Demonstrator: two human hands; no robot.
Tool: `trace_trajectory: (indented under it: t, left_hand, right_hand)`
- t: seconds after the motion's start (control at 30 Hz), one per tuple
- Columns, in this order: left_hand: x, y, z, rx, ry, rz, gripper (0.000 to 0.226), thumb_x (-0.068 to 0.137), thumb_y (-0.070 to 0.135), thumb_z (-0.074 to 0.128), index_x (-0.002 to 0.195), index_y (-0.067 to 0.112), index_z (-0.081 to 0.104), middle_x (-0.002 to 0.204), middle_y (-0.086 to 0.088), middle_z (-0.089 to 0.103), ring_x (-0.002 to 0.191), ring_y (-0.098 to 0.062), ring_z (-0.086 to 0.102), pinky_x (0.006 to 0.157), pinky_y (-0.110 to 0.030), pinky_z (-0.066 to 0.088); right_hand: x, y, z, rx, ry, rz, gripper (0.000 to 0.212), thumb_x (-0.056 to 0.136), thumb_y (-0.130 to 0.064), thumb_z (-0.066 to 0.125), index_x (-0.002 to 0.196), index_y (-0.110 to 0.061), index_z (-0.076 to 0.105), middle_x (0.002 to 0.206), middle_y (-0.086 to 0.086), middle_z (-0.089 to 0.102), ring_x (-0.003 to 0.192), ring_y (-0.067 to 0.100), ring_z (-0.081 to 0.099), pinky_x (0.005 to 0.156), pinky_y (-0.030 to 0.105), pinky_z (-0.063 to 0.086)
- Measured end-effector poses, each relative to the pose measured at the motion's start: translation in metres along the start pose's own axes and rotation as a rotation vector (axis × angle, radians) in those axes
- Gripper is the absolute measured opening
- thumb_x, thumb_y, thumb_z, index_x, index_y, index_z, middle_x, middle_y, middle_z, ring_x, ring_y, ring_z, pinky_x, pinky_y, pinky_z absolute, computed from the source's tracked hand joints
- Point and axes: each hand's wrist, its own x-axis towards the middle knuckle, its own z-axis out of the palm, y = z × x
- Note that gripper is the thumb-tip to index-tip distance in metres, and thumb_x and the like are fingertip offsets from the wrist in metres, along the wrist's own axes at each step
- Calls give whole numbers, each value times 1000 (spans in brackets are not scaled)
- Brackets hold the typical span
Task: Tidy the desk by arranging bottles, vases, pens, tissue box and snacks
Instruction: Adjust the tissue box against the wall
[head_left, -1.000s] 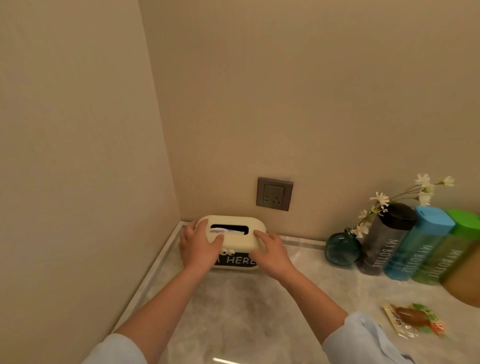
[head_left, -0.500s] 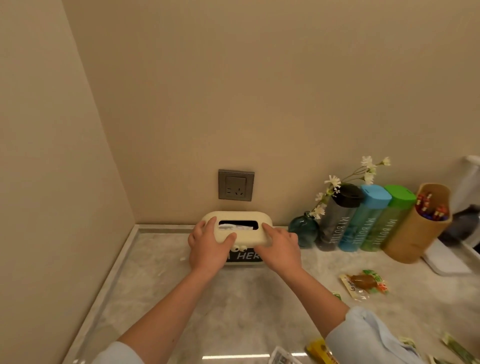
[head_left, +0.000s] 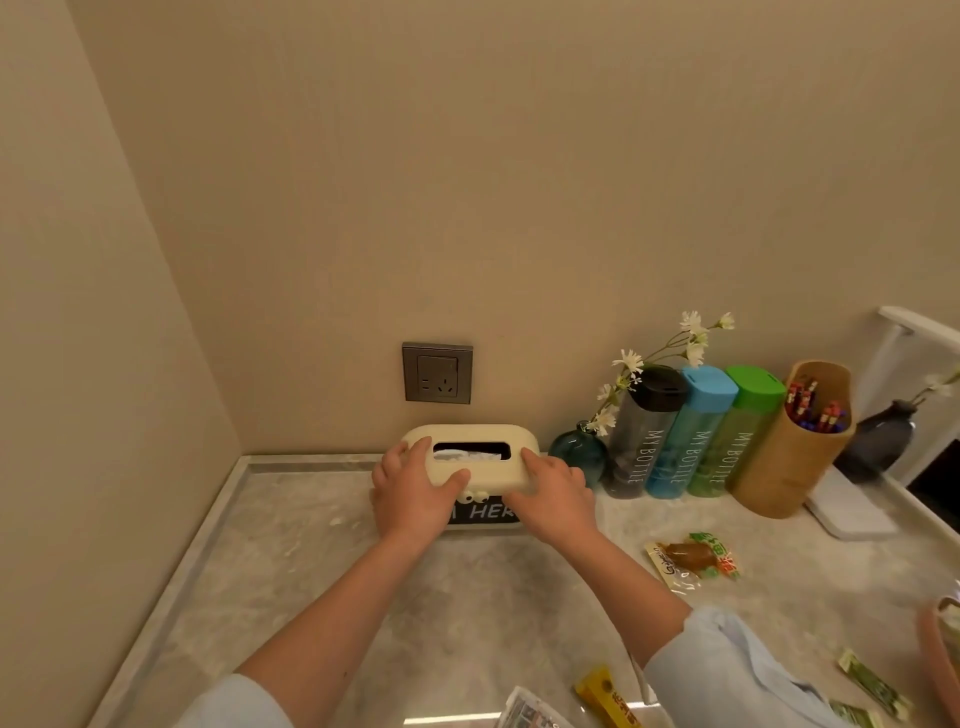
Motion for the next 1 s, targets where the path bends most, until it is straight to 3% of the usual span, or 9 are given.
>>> trace_trajectory:
  t: [0.07,0.2,0.37,0.47,0.6,0.77,0.87,1.0]
  left_hand:
    - [-7,5,2,33,85,69,62,80,48,66,136,29,46,147,-1,34,137,-23,27,113,-41,25]
    - [-30,27,11,-237,116,269,41,82,25,68,122,27,58,137,3,44,131,-16,34,110,-29,27]
    - [-65,65,36,-435,-74,347,29,91,19,60,117,33,57,120,16,51,111,-1,48,95,-20,37]
    - [-85,91,63,-528,-216,362,30,92,14,58,114,35,56,114,15,58,106,0,56,91,-20,45]
    - [-124,133,99,-566,-338,389,30,91,13,58,110,36,56,106,13,64,99,0,59,77,-12,44]
    - [-176,187,147,-581,-467,387,27,91,17,58,111,35,58,102,13,66,95,-2,61,82,-25,53]
    - [-214,221,176,-530,-557,401,26,91,22,58,111,38,54,106,14,64,97,1,58,83,-22,49]
    - [-259,249,208,-511,-577,422,27,90,27,59,114,39,55,115,16,58,102,3,56,90,-26,50]
  right_hand:
    - [-3,5,-1,67,16,-16,65,87,-37,55,147,-29,33,150,-1,37,132,25,34,106,41,33]
    - [-19,22,-11,238,130,-24,56,87,-30,59,140,-28,45,141,-2,47,127,20,41,105,38,37]
    - [-46,66,-33,377,263,50,45,86,-20,60,130,-27,55,131,-3,53,122,16,51,104,36,43]
    - [-65,102,-55,418,340,127,41,85,-17,59,125,-28,59,125,-4,55,114,15,55,99,38,47]
    - [-94,155,-85,447,420,193,40,85,-16,59,123,-27,59,123,-6,55,111,14,55,98,39,48]
    - [-129,220,-126,398,510,228,36,86,-19,59,121,-28,60,121,-9,56,107,11,55,95,38,49]
    - [-149,268,-155,388,579,264,35,86,-19,58,120,-31,60,119,-12,55,106,9,55,93,32,49]
    - [-167,326,-178,247,618,354,36,84,-26,60,120,-31,60,126,-7,59,119,14,51,100,39,43]
